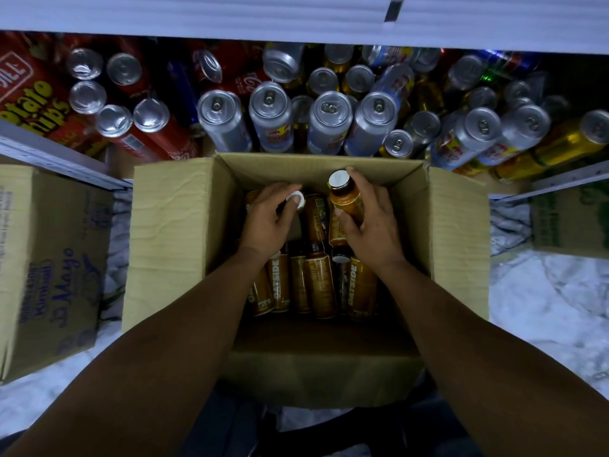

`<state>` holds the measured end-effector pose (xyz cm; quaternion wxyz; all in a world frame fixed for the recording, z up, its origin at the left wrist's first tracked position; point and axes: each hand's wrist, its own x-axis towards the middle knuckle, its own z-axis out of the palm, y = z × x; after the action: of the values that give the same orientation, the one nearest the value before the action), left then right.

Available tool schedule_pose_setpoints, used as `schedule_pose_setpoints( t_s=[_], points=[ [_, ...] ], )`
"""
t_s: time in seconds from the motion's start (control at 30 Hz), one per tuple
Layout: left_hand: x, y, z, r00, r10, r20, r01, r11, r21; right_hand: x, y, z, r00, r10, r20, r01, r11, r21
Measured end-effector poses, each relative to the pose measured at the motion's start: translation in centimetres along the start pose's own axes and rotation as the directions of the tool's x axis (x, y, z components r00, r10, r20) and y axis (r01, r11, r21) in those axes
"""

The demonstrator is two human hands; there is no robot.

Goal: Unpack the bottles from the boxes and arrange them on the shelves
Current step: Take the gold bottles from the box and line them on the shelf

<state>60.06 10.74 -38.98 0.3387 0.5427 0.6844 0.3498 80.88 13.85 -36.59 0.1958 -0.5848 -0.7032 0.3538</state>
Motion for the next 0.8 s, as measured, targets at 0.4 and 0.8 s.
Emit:
schedule_pose_setpoints(
  t_s=[0.4,0.8],
  points=[
    [-0.2,0.2,0.1,0.996,-0.034,0.084,0.018,0.984,0.180,0.1,-0.8,-0.6,0.999,0.038,0.031,-0.039,0.998,0.053],
    [-3.2,12.3,-8.4,0.951,-0.308,0.022,0.308,0.944,-0.118,-3.1,-10.2,-8.9,0.974,0.151,0.167,-0.201,0.916,0.348]
  ],
)
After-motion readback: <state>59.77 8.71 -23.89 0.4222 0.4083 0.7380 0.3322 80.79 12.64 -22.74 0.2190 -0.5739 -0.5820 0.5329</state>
